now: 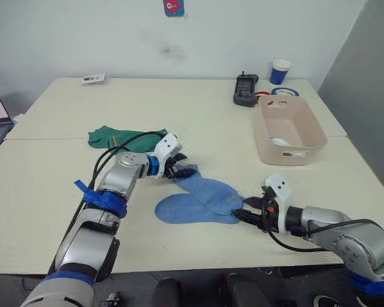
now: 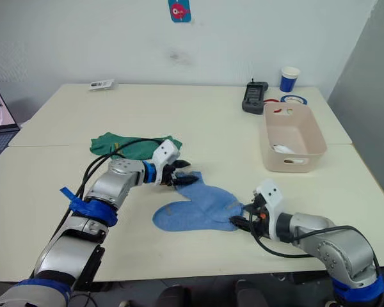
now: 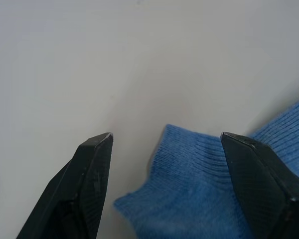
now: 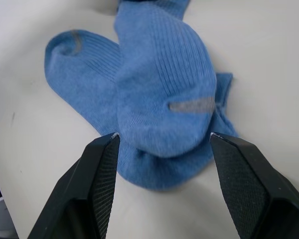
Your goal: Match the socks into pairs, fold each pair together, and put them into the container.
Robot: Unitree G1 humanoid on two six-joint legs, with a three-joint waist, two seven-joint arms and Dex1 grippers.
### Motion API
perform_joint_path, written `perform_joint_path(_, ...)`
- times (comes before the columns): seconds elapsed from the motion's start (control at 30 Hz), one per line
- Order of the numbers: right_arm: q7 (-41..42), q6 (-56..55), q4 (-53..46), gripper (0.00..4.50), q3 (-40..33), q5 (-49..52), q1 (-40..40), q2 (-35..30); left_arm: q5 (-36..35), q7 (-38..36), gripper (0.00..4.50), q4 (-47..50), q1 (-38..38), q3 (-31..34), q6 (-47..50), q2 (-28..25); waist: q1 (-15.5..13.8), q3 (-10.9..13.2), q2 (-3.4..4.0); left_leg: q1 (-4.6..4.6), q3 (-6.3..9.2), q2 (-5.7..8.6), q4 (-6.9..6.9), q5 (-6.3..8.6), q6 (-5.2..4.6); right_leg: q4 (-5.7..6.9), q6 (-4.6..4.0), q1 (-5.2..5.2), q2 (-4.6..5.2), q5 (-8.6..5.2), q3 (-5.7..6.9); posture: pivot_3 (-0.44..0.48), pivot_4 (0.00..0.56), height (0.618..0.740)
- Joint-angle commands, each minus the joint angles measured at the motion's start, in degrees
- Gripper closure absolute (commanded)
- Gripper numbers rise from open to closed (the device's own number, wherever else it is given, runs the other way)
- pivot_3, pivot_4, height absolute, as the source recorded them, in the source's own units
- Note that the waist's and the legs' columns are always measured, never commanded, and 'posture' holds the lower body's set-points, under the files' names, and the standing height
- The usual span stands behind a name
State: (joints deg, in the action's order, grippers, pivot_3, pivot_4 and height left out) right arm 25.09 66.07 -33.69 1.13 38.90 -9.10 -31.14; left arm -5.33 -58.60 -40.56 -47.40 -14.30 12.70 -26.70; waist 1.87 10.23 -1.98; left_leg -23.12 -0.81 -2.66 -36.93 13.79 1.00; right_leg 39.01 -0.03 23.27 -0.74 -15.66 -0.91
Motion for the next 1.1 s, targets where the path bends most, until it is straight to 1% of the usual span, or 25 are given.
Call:
perform_joint_path(0.03,-2.7,0.8,-1.9,1.4,-0.3,-0.2,-0.1,1.4,2.1,-2.3,2.11,-1.2,-1.6,-0.5,-1.1,-0.5,0.0,0.0,0.0,0.0,0.01,-0.02,-0.01,0.0,0.0,0.02,0.0,0.0,-0.02,0.0,0.05,0.0,0.15,0.74)
perform_joint_path(0.13,-3.2,-0.2,-0.4,1.4,0.3,-1.2,-1.1,3.3,2.7,-2.6,3.03,-1.5,-1.5,0.3,-1.7,-0.2,0.0,0.0,0.01,0.05,0.01,-0.03,0.01,0.0,0.0,0.08,0.0,-0.01,-0.06,0.0,0.07,0.0,0.15,0.74)
perform_joint_path(0.17,-3.3,-0.5,0.0,1.8,0.1,-1.2,-1.6,4.2,2.6,-2.6,3.39,-1.3,-1.4,0.7,-1.6,0.0,0.0,0.0,0.01,0.05,0.01,-0.04,0.0,0.0,0.0,0.08,0.0,-0.01,-0.08,0.0,0.05,0.0,0.15,0.74)
perform_joint_path(0.23,-3.3,-0.6,0.5,2.29,-0.6,-1.2,-2.3,5.4,2.1,-2.5,3.97,-0.5,-1.2,1.4,-0.9,0.2,-0.1,0.0,0.01,0.05,0.02,-0.04,0.0,0.0,-0.01,0.07,0.0,-0.01,-0.07,0.0,0.02,0.0,0.15,0.74)
perform_joint_path(0.27,-3.1,-0.5,0.8,2.65,-0.7,-1.2,-2.7,5.8,1.9,-2.4,4.3,-0.2,-1.1,1.7,-0.6,0.2,-0.1,0.0,0.01,0.04,0.02,-0.03,-0.01,0.0,-0.01,0.06,0.0,-0.01,-0.07,0.0,0.02,0.0,0.15,0.74)
perform_joint_path(0.3,-2.9,-0.4,1.0,3.02,-0.8,-1.2,-2.9,6.0,1.8,-2.2,4.5,0.1,-0.9,2.0,-0.6,0.3,-0.2,0.0,0.01,0.03,0.02,-0.03,-0.01,0.0,-0.01,0.05,0.0,-0.01,-0.07,0.0,0.02,0.0,0.15,0.74)
perform_joint_path(0.37,-2.7,-0.4,1.6,3.7,-0.7,-1.4,-3.3,6.3,1.5,-1.8,4.5,0.5,-0.6,2.7,-0.2,0.4,-0.2,0.0,0.01,0.02,0.04,-0.03,-0.02,0.0,0.0,0.05,0.0,-0.01,-0.06,0.0,0.02,0.0,0.15,0.74)
perform_joint_path(0.4,-2.6,-0.5,1.8,4.17,-0.7,-1.5,-3.4,6.3,1.4,-1.7,4.5,0.7,-0.5,2.9,0.0,0.4,-0.2,0.0,0.01,0.02,0.05,-0.03,-0.02,0.0,0.0,0.05,0.0,-0.01,-0.05,0.0,0.02,0.0,0.15,0.74)
perform_joint_path(0.43,-2.5,-0.6,2.1,4.43,-0.7,-1.6,-3.6,6.3,1.0,-1.4,4.5,1.4,-0.2,3.5,0.4,0.3,-0.2,0.0,0.01,0.02,0.05,-0.03,-0.02,0.0,0.0,0.05,0.0,-0.01,-0.06,0.0,0.03,0.0,0.15,0.74)
perform_joint_path(0.57,-1.8,-0.9,2.7,4.47,-1.7,-1.4,-4.4,5.8,-2.0,0.3,4.5,6.5,1.6,7.4,5.0,-0.3,0.0,0.0,0.01,0.02,0.1,-0.04,-0.01,0.0,0.0,0.06,0.0,-0.01,-0.06,0.0,0.03,0.0,0.15,0.74)
perform_joint_path(0.63,-1.0,-0.8,3.0,4.47,-2.9,-0.7,-5.0,5.1,-3.8,1.4,4.5,11.3,3.9,9.7,8.6,-1.0,0.0,0.0,0.01,0.02,0.12,-0.05,-0.01,0.0,0.0,0.06,0.0,-0.01,-0.06,0.0,0.04,0.0,0.15,0.74)
perform_joint_path(0.7,0.1,-0.4,3.2,4.47,-4.5,0.7,-5.8,4.4,-6.5,2.9,4.5,18.4,7.0,12.5,14.0,-1.5,0.0,0.0,0.01,0.02,0.11,-0.05,-0.01,0.0,0.0,0.06,0.0,-0.01,-0.04,0.0,0.02,0.0,0.15,0.74)
perform_joint_path(0.83,3.0,1.7,3.8,4.47,-7.8,5.2,-7.8,3.0,-12.1,10.9,4.5,33.2,12.8,19.1,27.5,-0.6,-0.1,0.0,0.01,0.02,0.14,-0.11,-0.01,0.0,0.0,0.06,0.0,-0.02,0.01,0.0,0.05,0.0,0.15,0.74)
perform_joint_path(0.97,5.9,6.6,6.5,4.47,-12.9,12.7,-11.6,1.7,-18.1,20.7,4.5,48.2,18.2,26.0,42.4,2.2,-0.2,0.0,0.01,0.03,0.16,-0.14,-0.02,0.0,0.0,0.06,0.0,-0.05,0.05,0.0,0.03,0.0,0.15,0.74)
perform_joint_path(1.1,9.4,11.3,10.3,4.47,-14.6,18.1,-13.5,-1.4,-21.3,26.5,4.5,60.3,24.8,28.2,50.5,3.8,-0.2,0.0,0.01,0.05,0.16,-0.11,0.0,0.0,0.0,0.06,0.0,-0.08,0.13,0.0,0.02,0.0,0.15,0.74)
